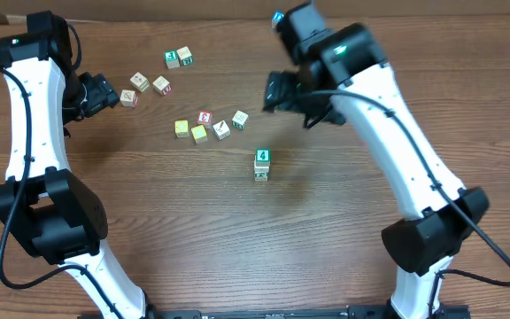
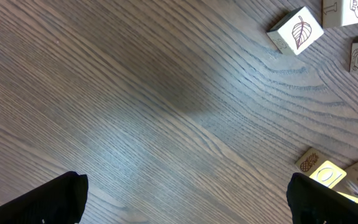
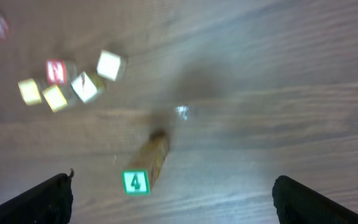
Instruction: Form a tower
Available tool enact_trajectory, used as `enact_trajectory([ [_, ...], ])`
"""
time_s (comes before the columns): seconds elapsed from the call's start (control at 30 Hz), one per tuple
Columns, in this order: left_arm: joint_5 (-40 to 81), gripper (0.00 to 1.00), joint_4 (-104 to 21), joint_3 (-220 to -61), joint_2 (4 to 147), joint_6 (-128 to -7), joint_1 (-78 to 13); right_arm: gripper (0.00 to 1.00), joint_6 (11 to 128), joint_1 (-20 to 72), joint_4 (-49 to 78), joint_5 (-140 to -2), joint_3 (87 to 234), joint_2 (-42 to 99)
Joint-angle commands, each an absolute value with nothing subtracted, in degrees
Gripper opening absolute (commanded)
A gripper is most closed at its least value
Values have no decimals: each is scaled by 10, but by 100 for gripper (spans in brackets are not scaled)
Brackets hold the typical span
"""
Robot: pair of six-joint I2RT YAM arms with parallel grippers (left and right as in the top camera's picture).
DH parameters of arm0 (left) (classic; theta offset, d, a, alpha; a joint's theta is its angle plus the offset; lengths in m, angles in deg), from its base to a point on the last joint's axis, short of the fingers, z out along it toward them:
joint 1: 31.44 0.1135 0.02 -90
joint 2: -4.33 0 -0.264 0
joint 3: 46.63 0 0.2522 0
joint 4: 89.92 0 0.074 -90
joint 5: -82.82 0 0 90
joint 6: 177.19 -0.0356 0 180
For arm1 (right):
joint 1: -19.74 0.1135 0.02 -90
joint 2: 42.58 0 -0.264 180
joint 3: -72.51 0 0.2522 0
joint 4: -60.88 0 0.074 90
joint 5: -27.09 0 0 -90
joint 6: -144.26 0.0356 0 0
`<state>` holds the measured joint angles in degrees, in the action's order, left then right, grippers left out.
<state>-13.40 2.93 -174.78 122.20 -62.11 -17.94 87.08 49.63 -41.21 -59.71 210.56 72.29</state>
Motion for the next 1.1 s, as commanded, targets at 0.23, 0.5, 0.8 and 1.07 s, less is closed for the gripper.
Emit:
enact_trajectory([
  [0.23,-133,100,29,-1755,1213,-624,-183,100,876,570,-283,-605,1923,726],
  [0.5,-133,100,29,-1755,1213,-624,-183,99,872,578,-177,-605,1803,726],
  [0.8,-133,100,29,-1755,1213,-624,-183,86,837,584,-112,-600,1760,726],
  [1.07,-133,99,29,-1755,1213,-623,-183,85,838,584,-115,-601,1763,726],
])
